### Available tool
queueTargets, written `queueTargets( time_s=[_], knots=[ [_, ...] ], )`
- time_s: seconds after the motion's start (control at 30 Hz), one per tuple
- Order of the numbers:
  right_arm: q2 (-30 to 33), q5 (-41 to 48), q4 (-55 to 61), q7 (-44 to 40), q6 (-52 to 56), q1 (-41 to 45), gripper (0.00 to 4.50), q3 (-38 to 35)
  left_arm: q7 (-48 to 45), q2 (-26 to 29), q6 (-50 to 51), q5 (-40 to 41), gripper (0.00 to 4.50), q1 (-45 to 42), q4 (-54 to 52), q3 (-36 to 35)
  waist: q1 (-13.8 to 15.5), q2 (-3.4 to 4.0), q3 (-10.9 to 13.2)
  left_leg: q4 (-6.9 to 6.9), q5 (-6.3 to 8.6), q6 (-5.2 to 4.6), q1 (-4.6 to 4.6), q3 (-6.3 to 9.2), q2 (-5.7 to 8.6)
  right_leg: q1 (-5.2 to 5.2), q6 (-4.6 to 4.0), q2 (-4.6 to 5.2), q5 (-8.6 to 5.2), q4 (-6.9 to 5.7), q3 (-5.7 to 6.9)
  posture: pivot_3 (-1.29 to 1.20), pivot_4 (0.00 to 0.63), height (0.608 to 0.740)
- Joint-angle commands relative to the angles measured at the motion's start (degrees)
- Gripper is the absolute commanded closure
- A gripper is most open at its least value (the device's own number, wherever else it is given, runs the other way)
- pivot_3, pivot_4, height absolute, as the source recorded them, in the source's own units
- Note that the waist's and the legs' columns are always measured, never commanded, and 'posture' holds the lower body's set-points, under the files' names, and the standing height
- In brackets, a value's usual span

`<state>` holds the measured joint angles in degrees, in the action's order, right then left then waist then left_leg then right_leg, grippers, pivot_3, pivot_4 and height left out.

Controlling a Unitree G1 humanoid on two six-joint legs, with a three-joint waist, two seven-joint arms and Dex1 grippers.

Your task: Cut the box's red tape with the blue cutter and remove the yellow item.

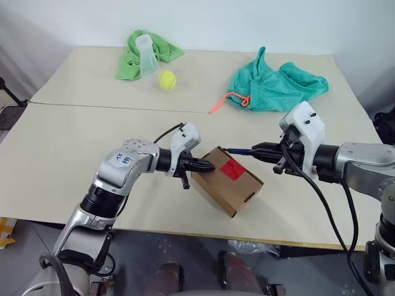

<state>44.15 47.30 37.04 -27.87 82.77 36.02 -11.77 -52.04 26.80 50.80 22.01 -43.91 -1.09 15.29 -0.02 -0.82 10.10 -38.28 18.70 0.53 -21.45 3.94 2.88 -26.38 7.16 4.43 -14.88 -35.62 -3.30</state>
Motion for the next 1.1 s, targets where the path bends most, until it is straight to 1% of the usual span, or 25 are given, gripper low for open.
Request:
queueTargets(
  time_s=[0.03,0.27,0.8,1.1],
  knots=[
    [0.5,1.1,0.9,0.3,-0.7,2.5,4.31,-1.5,0.3,-0.3,-0.2,-1.2,4.46,-0.2,0.8,1.1,0.0,0.0,0.0,-0.01,0.0,0.0,0.0,0.0,0.0,0.0,0.0,0.0,0.0,0.0,-0.01,0.0,0.15,0.74],
    [1.0,1.9,0.7,0.4,0.1,3.9,4.31,-2.2,0.1,-0.3,-0.5,-1.4,4.46,-0.3,1.2,1.1,0.0,0.0,0.0,-0.03,-0.01,-0.04,0.01,0.0,0.03,0.02,0.02,0.01,0.01,-0.01,0.0,0.0,0.15,0.74],
    [2.4,0.5,-0.2,0.1,-2.2,-0.9,4.31,-0.2,0.4,-0.5,-0.5,-1.3,4.46,-0.2,1.0,0.9,0.1,0.0,0.0,-0.05,-0.02,-0.14,0.02,0.01,0.09,0.03,0.09,0.04,0.05,-0.04,-0.03,0.0,0.15,0.74],
    [4.5,0.6,-0.6,-0.1,-3.0,-2.7,4.31,-0.9,0.7,-0.6,-0.5,-1.2,4.46,0.0,0.9,0.7,0.1,-0.01,0.0,-0.06,-0.02,-0.15,0.03,0.01,0.09,0.06,0.1,0.04,0.06,-0.03,-0.02,0.0,0.15,0.74]
  ],
)
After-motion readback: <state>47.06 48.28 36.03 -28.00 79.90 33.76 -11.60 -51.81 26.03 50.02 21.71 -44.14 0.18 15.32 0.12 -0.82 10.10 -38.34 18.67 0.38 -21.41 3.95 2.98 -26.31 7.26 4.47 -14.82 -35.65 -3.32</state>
